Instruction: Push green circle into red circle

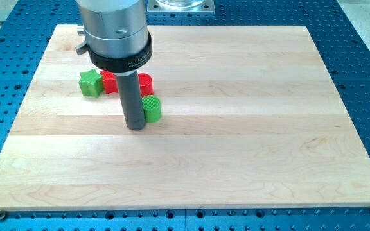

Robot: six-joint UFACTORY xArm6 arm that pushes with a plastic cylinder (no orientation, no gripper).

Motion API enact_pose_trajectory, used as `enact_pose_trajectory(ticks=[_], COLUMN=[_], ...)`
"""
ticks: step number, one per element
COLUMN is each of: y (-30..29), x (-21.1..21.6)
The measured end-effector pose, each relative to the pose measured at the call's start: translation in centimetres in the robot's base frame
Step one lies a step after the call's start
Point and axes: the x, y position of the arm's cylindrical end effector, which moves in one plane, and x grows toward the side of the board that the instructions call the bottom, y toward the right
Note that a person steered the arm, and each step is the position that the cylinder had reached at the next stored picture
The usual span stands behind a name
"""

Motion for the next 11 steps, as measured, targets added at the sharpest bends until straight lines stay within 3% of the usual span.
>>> enact_pose_trajectory(ticks=[3, 8, 11], y=[2.6, 7.9, 3.1], x=[1.7, -5.4, -8.6])
